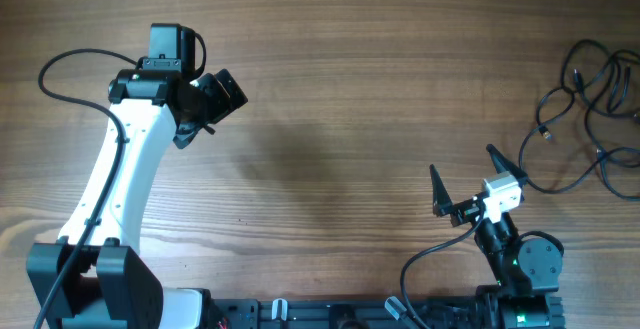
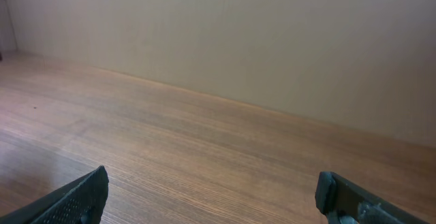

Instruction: Untangle cables

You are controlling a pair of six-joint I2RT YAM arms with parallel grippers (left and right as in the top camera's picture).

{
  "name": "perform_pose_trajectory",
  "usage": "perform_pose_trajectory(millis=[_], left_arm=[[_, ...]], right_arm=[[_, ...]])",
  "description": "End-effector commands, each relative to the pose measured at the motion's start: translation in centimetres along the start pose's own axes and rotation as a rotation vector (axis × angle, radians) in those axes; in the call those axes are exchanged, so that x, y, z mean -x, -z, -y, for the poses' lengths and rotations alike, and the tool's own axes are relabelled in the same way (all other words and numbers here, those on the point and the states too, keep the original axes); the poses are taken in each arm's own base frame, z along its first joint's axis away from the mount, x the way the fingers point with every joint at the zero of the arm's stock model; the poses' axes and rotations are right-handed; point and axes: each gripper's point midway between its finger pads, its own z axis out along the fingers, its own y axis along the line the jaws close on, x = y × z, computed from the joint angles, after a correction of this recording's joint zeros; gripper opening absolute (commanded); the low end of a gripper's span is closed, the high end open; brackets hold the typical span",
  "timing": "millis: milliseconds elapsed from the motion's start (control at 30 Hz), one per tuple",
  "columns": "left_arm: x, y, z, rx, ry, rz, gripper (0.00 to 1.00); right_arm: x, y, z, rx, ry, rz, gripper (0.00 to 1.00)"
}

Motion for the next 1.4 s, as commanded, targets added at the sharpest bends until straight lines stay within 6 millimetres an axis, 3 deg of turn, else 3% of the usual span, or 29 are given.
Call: perform_pose_trajectory(millis=[0,1033,1133,1367], left_arm=[[0.2,0.2,0.0,-0.004,0.012,0.006,1.0],[0.2,0.2,0.0,-0.005,0.012,0.006,1.0],[1.1,0.3,-1.1,0.064,-0.018,0.057,1.0],[1.1,0.3,-1.3,0.071,-0.018,0.062,1.0]], right_arm=[[0.2,0.1,-0.2,0.014,-0.01,0.012,1.0],[0.2,0.1,-0.2,0.014,-0.01,0.012,1.0],[0.2,0.1,-0.2,0.014,-0.01,0.012,1.0],[0.2,0.1,-0.2,0.014,-0.01,0.012,1.0]])
